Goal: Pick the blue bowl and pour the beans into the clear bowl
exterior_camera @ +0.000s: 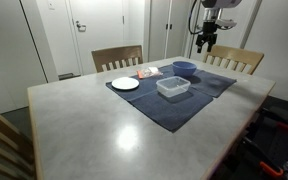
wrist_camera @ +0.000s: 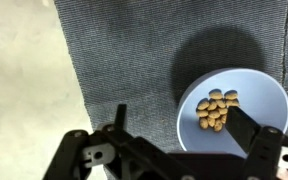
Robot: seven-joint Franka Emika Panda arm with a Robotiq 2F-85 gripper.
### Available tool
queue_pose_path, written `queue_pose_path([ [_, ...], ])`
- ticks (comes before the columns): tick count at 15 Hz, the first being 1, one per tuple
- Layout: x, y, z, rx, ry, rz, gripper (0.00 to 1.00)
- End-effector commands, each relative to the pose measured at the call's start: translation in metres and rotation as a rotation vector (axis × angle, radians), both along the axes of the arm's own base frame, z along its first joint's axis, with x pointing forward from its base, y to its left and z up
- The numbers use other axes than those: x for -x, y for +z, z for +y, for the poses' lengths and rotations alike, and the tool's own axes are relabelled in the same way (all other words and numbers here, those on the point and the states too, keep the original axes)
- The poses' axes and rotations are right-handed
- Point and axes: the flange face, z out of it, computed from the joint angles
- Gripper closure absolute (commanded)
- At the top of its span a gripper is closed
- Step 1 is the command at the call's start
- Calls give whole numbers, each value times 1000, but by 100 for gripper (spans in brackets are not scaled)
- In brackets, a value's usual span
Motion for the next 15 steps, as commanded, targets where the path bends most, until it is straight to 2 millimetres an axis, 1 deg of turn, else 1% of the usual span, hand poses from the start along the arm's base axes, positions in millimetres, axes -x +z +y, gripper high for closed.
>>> queue_pose_path([
  [1, -12, -19, 0, -25, -32, -12, 0],
  [7, -21, -45, 4, -59, -85, -14, 0],
  [11, -20, -65, 3, -88, -123, -14, 0],
  [15, -18, -81, 1, -114, -149, -9, 0],
])
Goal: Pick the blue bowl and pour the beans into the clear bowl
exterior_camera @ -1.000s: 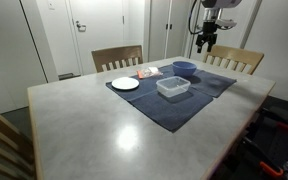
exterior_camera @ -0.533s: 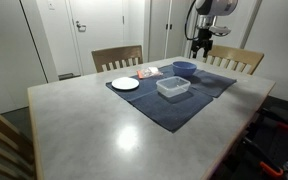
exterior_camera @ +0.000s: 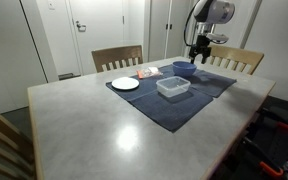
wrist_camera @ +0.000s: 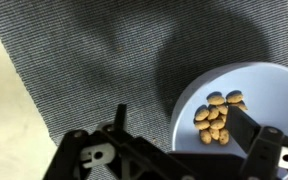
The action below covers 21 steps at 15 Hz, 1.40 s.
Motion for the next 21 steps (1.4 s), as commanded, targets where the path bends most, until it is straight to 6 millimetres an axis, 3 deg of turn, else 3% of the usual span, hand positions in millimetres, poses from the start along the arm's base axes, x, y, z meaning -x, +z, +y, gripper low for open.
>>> queue_pose_path([
  [1, -4, -14, -6, -26, -35, -15, 0],
  [8, -6, -34, -7, -39, -37, 12, 0],
  [16, -13, -34, -9, -31, -61, 3, 0],
  [17, -13, -33, -8, -31, -64, 3, 25],
  [18, -15, -33, -10, -32, -61, 3, 26],
  [21, -17, -32, -10, -32, -56, 0, 48],
])
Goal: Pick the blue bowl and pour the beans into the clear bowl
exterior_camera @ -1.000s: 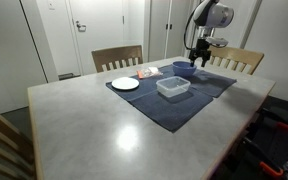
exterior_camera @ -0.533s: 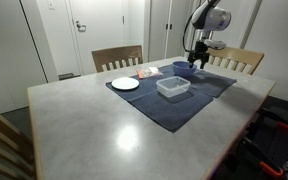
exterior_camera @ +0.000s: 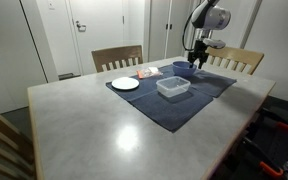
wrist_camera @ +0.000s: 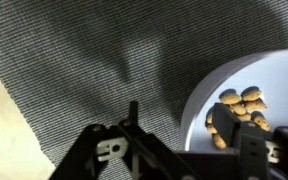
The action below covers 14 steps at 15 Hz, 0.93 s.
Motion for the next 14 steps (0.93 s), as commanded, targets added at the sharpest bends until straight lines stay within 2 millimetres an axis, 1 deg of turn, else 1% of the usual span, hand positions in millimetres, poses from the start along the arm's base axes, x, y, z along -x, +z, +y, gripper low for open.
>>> queue_pose_path([
  [1, -7, -2, -5, -17, -10, -10, 54],
  [7, -10, 1, -6, -16, -6, -13, 96],
  [8, -10, 0, -5, -18, -5, -14, 99],
  [9, -11, -1, -5, -20, -3, -14, 100],
  [11, -14, 0, -4, -27, -1, -21, 100],
  [14, -14, -1, -4, -28, 1, -20, 99],
])
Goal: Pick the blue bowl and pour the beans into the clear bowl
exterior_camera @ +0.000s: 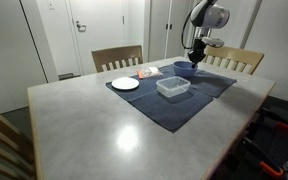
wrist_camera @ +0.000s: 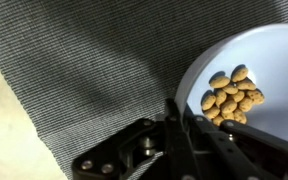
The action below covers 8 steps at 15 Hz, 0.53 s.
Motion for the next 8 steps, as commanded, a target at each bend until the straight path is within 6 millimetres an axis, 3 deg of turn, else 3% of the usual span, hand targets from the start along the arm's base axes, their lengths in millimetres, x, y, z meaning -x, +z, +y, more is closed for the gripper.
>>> queue_pose_path([
  [1, -5, -7, -4, -26, -3, 0, 99],
  [8, -4, 2, -3, -14, 11, 15, 99],
])
